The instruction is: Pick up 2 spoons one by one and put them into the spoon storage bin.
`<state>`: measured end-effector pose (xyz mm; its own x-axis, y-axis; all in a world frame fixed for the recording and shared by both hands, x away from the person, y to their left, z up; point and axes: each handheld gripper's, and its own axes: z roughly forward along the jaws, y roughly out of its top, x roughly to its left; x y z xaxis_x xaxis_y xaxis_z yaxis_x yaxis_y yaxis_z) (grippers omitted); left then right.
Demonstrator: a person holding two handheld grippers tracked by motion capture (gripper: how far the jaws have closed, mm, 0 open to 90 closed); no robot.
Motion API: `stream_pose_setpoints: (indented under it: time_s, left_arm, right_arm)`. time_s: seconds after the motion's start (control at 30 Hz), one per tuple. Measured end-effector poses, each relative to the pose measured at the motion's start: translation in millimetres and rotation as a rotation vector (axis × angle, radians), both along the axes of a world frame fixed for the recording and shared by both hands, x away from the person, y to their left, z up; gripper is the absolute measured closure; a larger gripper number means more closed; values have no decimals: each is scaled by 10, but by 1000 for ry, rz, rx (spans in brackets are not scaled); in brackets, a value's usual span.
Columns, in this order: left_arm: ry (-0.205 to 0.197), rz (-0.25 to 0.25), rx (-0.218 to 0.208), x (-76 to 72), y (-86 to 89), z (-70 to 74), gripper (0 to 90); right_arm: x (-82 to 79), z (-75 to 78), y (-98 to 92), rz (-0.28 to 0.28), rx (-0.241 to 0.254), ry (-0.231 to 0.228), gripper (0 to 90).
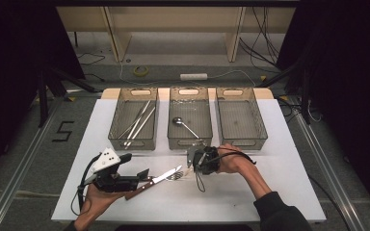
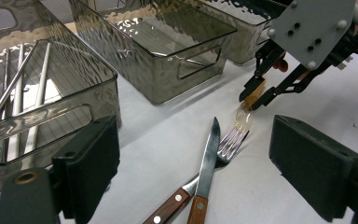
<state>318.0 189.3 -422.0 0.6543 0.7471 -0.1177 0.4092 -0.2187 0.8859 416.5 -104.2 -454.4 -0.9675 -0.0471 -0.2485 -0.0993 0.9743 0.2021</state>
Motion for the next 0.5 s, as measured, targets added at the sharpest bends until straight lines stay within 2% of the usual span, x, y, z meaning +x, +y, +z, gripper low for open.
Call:
stream_pose_setpoints:
  time_s: [0.27,0.43,0.5]
  left_arm:
    - [1,1,0,2,-7,-1,157]
    - [1,0,1,5,-7,-2,157]
    - [1,1,1,5,-6,-2,157]
  right_arm:
    - [-16,198,-114,-43,74,6,780]
    - [5,380,-203,-90,159,0,781]
    - [27,457,-237,-121,213,3,781]
